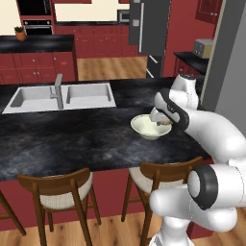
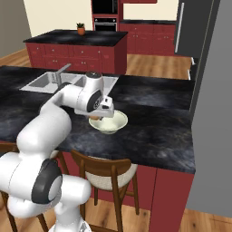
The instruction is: Retrieve the tangerine and mango from the fridge and place them into the bowl on the dining table.
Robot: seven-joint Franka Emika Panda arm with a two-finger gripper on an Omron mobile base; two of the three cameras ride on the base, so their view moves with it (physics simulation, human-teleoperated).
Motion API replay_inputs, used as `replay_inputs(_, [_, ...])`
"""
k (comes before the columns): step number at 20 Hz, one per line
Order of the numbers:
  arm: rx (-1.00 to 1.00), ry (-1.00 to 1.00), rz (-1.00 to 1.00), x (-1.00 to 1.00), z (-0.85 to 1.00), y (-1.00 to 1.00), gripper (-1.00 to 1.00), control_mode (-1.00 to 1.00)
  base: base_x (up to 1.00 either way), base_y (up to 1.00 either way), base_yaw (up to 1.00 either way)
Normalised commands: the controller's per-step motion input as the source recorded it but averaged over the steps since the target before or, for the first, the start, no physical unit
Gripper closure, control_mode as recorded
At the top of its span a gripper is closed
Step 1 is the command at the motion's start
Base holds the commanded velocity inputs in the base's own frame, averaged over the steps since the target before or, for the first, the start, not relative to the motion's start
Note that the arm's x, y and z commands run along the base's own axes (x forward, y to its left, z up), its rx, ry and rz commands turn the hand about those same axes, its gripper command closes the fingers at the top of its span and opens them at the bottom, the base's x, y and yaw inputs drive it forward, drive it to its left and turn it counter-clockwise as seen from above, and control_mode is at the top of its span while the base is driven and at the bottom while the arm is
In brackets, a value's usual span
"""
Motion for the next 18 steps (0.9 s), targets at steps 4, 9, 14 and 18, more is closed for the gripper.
replay_inputs(4, [0.0, 0.0, -0.03, 0.39, -0.31, 0.04, 1.0, -1.0, 0.0, 0.0, 0.0])
replay_inputs(9, [0.0, 0.0, -0.02, 0.38, -0.3, 0.02, 1.0, -1.0, 0.0, 0.0, 0.0])
replay_inputs(14, [0.0, 0.0, -0.01, 0.42, -0.25, 0.0, 1.0, -1.0, 0.0, 0.0, 0.0])
replay_inputs(18, [0.0, 0.0, 0.0, 0.45, -0.2, 0.0, 1.0, -1.0, 0.0, 0.0, 0.0])
